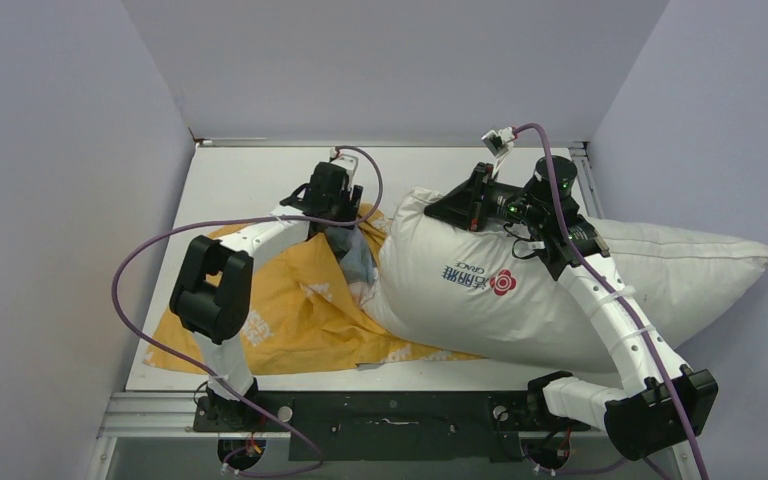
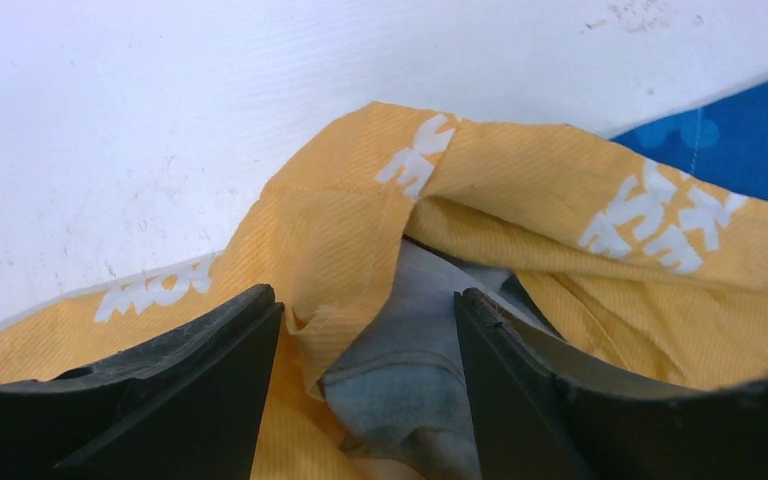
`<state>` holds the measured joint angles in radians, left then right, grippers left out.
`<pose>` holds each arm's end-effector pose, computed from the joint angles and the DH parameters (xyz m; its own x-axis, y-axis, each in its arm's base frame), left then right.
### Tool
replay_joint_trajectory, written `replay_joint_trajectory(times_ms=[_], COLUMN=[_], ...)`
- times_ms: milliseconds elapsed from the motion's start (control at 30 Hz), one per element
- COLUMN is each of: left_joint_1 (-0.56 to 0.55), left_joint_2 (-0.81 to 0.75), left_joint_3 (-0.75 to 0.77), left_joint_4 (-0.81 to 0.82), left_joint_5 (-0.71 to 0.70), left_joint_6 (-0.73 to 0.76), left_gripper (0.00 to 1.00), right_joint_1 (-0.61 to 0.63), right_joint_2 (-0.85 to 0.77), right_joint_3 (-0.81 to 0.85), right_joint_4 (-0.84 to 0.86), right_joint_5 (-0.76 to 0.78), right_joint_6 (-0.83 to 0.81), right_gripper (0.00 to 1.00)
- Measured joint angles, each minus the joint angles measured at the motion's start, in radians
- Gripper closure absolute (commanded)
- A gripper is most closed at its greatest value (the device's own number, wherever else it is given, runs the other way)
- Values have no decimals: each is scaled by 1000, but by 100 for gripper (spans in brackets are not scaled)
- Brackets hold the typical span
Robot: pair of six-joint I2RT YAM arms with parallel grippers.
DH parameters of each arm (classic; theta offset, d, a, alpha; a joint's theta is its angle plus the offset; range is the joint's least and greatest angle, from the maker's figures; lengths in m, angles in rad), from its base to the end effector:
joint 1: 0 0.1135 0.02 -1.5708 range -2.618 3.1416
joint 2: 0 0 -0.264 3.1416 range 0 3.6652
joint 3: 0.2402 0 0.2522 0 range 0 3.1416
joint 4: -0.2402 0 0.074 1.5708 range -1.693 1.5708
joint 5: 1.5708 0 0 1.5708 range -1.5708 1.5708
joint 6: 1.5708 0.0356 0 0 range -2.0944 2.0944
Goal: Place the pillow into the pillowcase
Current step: Stuff the pillow into the pillowcase.
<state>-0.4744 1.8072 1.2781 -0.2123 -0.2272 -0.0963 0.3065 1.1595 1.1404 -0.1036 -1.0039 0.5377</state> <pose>0.3628 -0.1773 0.2249 -0.6265 0.2164 -0.7487 0.2382 0.9679 0.0805 0.2321 0.1049 0.3994 -0.5920 0.1011 -0.7995 -0.7650 0.2417 0.5970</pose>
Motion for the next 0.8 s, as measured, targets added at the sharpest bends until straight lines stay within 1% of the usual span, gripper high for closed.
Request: replay_joint_trajectory(times_ms=[133, 200, 267, 533, 633, 800], left_joint_1=[26, 38, 47, 72, 68, 27], left_joint_2=[55, 69, 73, 52, -24, -230], left_joint_3=[45, 56, 58, 54, 21, -26], left_joint_4=[-2, -3, -3, -8, -19, -40], left_joint_5=[-2, -10, -19, -55, -18, 56], left_joint_6=[-7, -13, -21, -31, -39, -68], left_gripper=[62, 79, 99, 100, 100, 100], right_joint_1=[0, 0, 0, 0, 0, -13], right_joint_2=[1, 1, 2, 2, 2, 2], right_joint_3=[0, 0, 0, 2, 22, 78], right_joint_4=[2, 3, 3, -2, -26, -51], right_joint_5=[0, 0, -1, -2, 1, 5], right_joint_6=[2, 2, 3, -5, -21, -31], right_gripper=[95, 95, 95, 95, 95, 95])
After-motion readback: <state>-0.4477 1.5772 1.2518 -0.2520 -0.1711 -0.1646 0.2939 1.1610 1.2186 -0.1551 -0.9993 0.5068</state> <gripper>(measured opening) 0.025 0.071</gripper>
